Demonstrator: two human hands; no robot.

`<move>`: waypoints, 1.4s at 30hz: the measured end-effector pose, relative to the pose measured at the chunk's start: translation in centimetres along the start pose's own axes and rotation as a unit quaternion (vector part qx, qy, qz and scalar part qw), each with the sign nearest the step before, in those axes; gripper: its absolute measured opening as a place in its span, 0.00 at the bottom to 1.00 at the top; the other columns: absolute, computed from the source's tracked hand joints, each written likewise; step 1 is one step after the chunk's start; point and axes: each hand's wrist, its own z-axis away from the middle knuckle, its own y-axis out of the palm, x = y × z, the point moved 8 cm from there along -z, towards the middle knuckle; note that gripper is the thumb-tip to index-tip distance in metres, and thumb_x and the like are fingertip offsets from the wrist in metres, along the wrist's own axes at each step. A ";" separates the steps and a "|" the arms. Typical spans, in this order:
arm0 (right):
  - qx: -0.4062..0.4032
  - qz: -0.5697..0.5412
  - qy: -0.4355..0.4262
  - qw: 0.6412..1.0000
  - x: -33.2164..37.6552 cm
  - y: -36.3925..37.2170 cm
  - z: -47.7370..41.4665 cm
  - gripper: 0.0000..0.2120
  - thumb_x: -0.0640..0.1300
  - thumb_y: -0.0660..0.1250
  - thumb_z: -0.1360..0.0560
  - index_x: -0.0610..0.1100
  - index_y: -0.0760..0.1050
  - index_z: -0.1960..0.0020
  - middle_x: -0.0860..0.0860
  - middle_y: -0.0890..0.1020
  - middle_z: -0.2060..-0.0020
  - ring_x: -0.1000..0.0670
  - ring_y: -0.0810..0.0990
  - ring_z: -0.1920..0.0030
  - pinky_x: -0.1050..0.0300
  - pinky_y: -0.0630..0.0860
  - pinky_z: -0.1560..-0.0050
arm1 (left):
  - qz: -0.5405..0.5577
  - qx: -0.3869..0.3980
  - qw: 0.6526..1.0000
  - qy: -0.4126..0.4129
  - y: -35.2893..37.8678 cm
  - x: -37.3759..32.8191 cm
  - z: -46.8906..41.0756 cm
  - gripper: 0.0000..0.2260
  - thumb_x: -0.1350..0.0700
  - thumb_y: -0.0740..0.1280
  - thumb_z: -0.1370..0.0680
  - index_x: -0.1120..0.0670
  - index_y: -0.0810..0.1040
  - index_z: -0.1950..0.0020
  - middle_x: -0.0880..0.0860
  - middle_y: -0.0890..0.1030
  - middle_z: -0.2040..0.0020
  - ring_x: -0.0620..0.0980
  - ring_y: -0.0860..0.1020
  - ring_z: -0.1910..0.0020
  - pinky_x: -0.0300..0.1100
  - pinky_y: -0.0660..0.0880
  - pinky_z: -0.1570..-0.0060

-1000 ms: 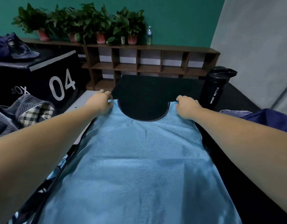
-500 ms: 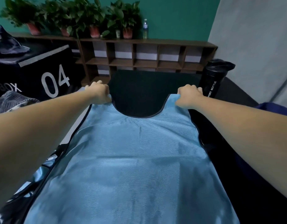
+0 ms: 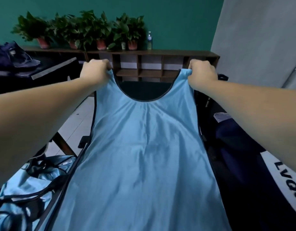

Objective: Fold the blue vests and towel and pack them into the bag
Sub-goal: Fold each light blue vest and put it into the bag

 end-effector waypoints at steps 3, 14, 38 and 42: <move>-0.048 -0.001 -0.004 0.999 0.9 -3.6 -0.1 0.09 0.35 0.59 0.24 0.46 0.72 0.49 0.40 0.80 0.51 0.34 0.78 0.48 0.44 0.78 0.49 | -0.001 -0.044 0.999 0.000 -3.8 -0.1 0.1 0.14 0.60 0.68 0.23 0.51 0.81 0.38 0.58 0.84 0.44 0.65 0.78 0.41 0.57 0.72 0.35; -0.010 -0.026 -0.053 0.998 2.6 -12.4 3.5 0.10 0.36 0.61 0.28 0.48 0.77 0.52 0.45 0.81 0.55 0.37 0.79 0.51 0.50 0.76 0.56 | -0.001 -0.054 0.998 0.029 -15.0 -0.4 5.1 0.08 0.55 0.68 0.23 0.49 0.82 0.45 0.53 0.82 0.51 0.63 0.78 0.44 0.61 0.70 0.35; 0.212 -0.032 -0.191 0.958 -0.1 -11.8 30.3 0.03 0.45 0.69 0.29 0.50 0.76 0.60 0.54 0.81 0.66 0.54 0.80 0.62 0.46 0.80 0.60 | 0.069 0.115 0.983 0.129 -14.8 0.0 30.1 0.07 0.56 0.76 0.24 0.45 0.81 0.58 0.44 0.81 0.65 0.42 0.79 0.64 0.40 0.74 0.64; 0.223 -0.003 -0.227 0.948 -0.5 -9.9 33.9 0.07 0.47 0.67 0.28 0.46 0.70 0.60 0.53 0.77 0.65 0.52 0.76 0.62 0.48 0.77 0.59 | 0.096 0.158 0.974 0.132 -12.6 -0.1 33.5 0.08 0.55 0.77 0.25 0.44 0.81 0.59 0.43 0.82 0.65 0.40 0.80 0.64 0.35 0.75 0.64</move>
